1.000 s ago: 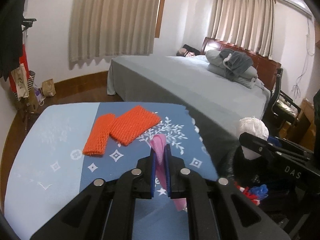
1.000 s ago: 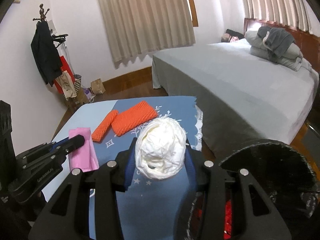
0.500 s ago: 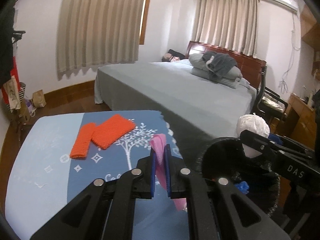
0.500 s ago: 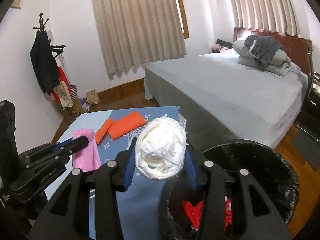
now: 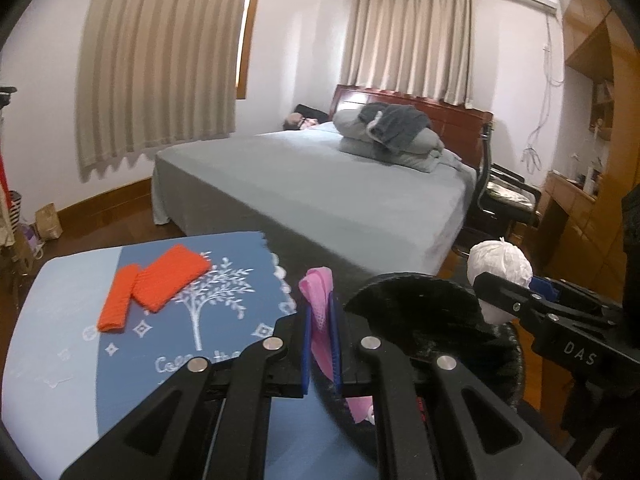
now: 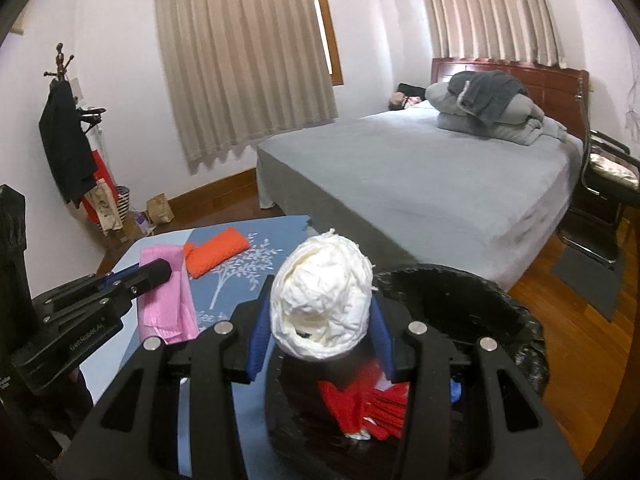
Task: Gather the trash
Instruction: 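Carry the pink bag with the left gripper while the right carries the yarn ball over the bin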
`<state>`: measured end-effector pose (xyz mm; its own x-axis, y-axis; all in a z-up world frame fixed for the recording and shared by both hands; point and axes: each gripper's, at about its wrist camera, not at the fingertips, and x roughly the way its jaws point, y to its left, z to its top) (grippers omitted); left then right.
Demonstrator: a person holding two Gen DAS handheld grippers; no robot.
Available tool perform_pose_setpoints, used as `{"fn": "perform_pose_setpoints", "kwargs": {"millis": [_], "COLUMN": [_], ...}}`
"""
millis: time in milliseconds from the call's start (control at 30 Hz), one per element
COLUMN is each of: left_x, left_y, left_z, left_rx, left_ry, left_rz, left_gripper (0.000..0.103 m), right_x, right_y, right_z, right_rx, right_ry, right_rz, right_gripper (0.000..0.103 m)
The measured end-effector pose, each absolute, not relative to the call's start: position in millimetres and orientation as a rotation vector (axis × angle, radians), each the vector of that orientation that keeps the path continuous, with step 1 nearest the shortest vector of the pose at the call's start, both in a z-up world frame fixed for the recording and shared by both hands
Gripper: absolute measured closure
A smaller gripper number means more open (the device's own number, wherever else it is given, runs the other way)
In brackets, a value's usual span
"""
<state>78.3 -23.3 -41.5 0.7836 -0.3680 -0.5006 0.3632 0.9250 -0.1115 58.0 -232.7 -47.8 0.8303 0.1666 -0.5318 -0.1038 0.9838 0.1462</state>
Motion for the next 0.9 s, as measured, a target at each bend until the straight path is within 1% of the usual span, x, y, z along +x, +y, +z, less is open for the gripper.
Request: {"fn": "perform_pose_setpoints", "kwargs": {"millis": [467,900], "left_x": [72.8,84.0], "left_y": [-77.7,-118.2], "left_z": [-33.7,-43.5], "left_rx": [0.04,0.069], "left_ry": [0.51,0.524], "left_rz": [-0.519,-0.582], "left_gripper": [0.095,0.095], "right_x": [35.8,33.0], "right_y": [-273.7,-302.2], "right_z": [-50.8,-61.7], "right_rx": [0.131,0.147], "right_ry": [0.567,0.584], "right_rz": [0.051,-0.005], "right_gripper": [0.061,0.061]}}
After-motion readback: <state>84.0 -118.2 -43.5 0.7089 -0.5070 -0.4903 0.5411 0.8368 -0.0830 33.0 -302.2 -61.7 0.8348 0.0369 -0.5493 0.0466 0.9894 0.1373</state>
